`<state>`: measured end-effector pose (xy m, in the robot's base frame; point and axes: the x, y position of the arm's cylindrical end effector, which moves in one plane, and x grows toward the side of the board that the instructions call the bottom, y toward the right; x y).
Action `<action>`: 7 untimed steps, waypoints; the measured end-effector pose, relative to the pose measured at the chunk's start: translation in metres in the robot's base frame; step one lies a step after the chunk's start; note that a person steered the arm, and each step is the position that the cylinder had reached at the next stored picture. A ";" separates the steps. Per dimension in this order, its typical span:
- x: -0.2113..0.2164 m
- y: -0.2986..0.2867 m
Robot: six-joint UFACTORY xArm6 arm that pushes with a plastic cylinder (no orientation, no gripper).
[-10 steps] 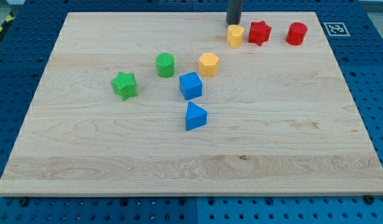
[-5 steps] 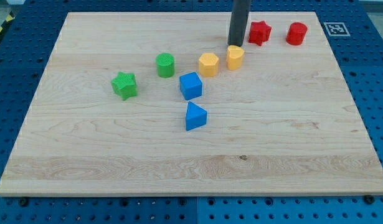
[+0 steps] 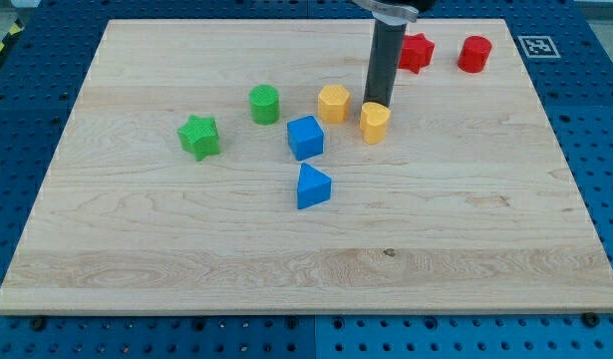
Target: Push the yellow heart right to the blue triangle
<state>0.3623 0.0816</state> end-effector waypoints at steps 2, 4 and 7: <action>-0.002 -0.006; 0.045 -0.006; 0.108 -0.006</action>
